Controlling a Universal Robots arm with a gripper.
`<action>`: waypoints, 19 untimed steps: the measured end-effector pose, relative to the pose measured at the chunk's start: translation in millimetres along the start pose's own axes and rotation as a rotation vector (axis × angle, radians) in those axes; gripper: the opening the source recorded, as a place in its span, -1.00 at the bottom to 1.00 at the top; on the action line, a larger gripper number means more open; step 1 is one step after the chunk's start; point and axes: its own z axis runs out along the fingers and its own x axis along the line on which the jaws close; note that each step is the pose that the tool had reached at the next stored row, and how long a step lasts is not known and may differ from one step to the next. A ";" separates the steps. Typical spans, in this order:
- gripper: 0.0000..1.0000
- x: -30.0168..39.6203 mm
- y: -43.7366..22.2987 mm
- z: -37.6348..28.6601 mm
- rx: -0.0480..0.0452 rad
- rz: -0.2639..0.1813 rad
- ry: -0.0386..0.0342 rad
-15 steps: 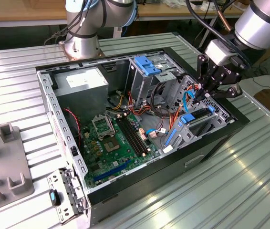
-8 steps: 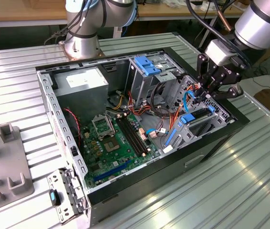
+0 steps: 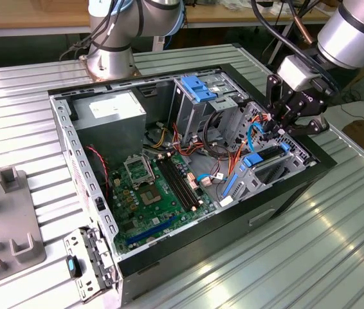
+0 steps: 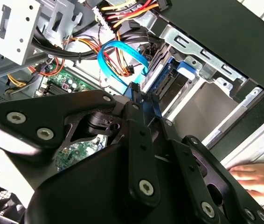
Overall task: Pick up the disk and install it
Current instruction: 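Insert the first disk wire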
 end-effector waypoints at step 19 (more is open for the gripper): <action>-0.69 24.5 5.1 8.8 -0.0034 -0.056 -0.0291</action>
